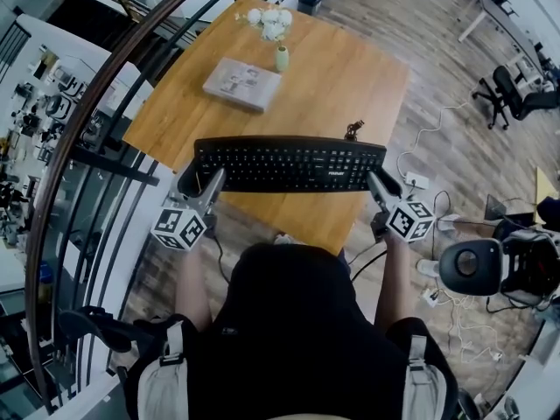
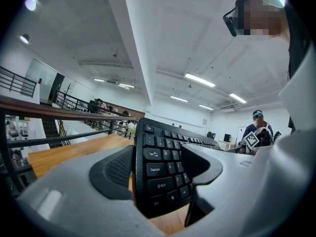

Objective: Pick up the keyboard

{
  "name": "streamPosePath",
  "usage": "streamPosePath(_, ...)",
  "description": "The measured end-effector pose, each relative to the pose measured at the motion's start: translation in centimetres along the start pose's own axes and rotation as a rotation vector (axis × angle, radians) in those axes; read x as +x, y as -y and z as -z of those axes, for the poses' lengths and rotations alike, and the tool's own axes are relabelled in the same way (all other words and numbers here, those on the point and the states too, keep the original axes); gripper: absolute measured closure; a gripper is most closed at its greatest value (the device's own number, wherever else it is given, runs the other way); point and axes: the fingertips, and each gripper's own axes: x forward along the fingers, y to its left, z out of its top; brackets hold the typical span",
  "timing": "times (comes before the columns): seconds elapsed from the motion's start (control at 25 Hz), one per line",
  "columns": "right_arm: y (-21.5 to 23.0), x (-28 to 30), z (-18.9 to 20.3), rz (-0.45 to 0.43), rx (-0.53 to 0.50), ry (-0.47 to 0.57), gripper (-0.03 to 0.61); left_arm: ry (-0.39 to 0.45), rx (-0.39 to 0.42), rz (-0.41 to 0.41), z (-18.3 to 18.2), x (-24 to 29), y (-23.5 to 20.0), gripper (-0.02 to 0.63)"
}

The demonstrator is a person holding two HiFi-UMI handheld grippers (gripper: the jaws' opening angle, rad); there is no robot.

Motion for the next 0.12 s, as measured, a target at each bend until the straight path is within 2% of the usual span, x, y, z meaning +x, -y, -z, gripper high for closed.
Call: streamPosePath(0.12, 0.13, -0.08, 0.21, 0.004, 0.007, -0.007, 0.435, -0.005, -0.003, 0.003, -0.03, 0.13, 0.09, 0.299)
